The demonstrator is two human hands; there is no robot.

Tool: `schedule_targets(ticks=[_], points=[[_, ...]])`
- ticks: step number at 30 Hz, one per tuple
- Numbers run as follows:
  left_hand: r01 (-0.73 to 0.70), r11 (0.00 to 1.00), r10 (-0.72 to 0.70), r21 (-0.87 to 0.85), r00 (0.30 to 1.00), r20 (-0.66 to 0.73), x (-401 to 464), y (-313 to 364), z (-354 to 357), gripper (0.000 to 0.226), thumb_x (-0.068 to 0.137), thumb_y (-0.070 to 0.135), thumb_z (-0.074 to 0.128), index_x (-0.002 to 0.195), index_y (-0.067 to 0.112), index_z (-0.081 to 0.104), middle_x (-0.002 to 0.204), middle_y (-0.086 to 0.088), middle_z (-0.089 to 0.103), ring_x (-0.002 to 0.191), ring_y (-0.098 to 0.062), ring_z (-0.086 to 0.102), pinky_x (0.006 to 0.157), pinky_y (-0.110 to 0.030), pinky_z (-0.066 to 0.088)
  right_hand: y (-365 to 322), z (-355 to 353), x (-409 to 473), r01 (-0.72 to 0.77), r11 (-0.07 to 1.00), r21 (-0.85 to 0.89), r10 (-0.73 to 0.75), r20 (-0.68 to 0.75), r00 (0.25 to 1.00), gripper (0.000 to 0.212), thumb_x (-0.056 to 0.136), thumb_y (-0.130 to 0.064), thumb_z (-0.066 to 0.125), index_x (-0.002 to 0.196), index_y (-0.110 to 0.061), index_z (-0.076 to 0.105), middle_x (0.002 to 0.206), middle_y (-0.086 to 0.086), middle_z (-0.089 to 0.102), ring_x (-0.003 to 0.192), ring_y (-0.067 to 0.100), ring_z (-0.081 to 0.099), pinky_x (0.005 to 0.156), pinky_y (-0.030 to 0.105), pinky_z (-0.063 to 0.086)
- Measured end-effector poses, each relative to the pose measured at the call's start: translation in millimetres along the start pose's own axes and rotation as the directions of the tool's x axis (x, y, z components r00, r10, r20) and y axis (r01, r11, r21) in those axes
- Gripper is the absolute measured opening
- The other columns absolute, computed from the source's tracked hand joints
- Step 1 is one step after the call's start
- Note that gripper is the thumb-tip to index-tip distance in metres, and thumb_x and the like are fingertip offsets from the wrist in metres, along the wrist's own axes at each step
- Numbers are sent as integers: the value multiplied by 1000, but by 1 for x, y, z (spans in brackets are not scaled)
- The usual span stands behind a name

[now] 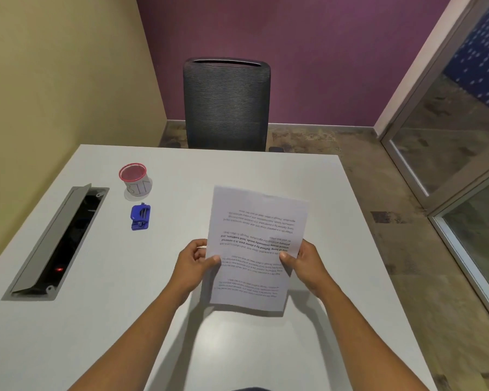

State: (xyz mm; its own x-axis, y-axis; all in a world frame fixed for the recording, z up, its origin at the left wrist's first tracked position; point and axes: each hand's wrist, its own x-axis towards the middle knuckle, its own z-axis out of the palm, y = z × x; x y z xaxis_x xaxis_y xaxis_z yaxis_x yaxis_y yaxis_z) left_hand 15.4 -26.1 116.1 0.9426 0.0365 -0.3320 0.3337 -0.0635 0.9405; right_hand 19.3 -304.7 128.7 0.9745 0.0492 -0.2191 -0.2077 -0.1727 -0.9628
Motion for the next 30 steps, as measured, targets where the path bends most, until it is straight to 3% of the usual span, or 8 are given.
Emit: schedule_targets(ticks=[3,8,12,15,18,21,26,30], points=[[-84,994,86,70,996,-13,7,12,5,20,87,9,68,100,22,62,103,0,72,99,-25,66,87,-38,55,-3,5,1,15,1000,-13,-15,-6,1000,31,92,-9,61,115,-30,66,112,-11,73,100,8,70,77,25,58],[-215,972,217,93,976,-15,9,25,13,30,92,8,60,103,36,59,110,7,68,103,-14,64,89,-32,52,-3,11,9,46,998,34,-41,-125,991,32,92,-9,63,118,-27,64,114,-8,71,103,10,68,85,29,56],[-240,966,245,91,968,-47,6,23,16,34,93,8,58,105,40,55,109,8,66,102,-9,62,87,-29,50,-4,16,11,36,998,50,-28,-165,986,30,91,-6,64,107,-31,64,106,-12,72,97,2,68,77,15,53],[-230,970,236,79,969,-75,6,17,18,29,91,9,62,110,30,56,110,5,66,105,-12,63,89,-30,49,4,21,8,19,999,40,-13,-144,989,32,90,-1,63,110,-26,62,103,-13,71,94,-2,68,75,12,52],[-177,981,184,78,978,-93,7,10,20,29,90,9,64,115,20,55,111,2,66,108,-16,62,94,-35,50,15,27,6,-23,999,39,29,-149,988,32,92,-1,60,116,-22,61,108,-8,71,96,-2,67,84,17,54],[-150,986,158,77,981,-115,8,7,22,30,90,9,63,117,20,57,112,3,67,107,-12,63,97,-38,50,21,31,7,-58,998,22,61,-186,981,29,93,-5,59,121,-12,62,112,2,71,103,13,66,93,30,52],[-213,971,227,104,963,-146,10,14,24,29,91,11,61,115,27,57,110,10,67,105,-7,62,90,-33,50,15,32,13,-27,999,18,30,-236,971,28,94,-7,59,121,-13,62,108,-2,70,100,11,65,80,18,48],[-234,967,247,101,956,-156,10,16,25,30,89,13,64,106,36,57,106,13,67,98,2,63,84,-24,49,13,30,15,-21,1000,-5,19,-220,975,28,93,-8,61,119,-19,61,106,-9,69,99,3,64,78,15,48]])
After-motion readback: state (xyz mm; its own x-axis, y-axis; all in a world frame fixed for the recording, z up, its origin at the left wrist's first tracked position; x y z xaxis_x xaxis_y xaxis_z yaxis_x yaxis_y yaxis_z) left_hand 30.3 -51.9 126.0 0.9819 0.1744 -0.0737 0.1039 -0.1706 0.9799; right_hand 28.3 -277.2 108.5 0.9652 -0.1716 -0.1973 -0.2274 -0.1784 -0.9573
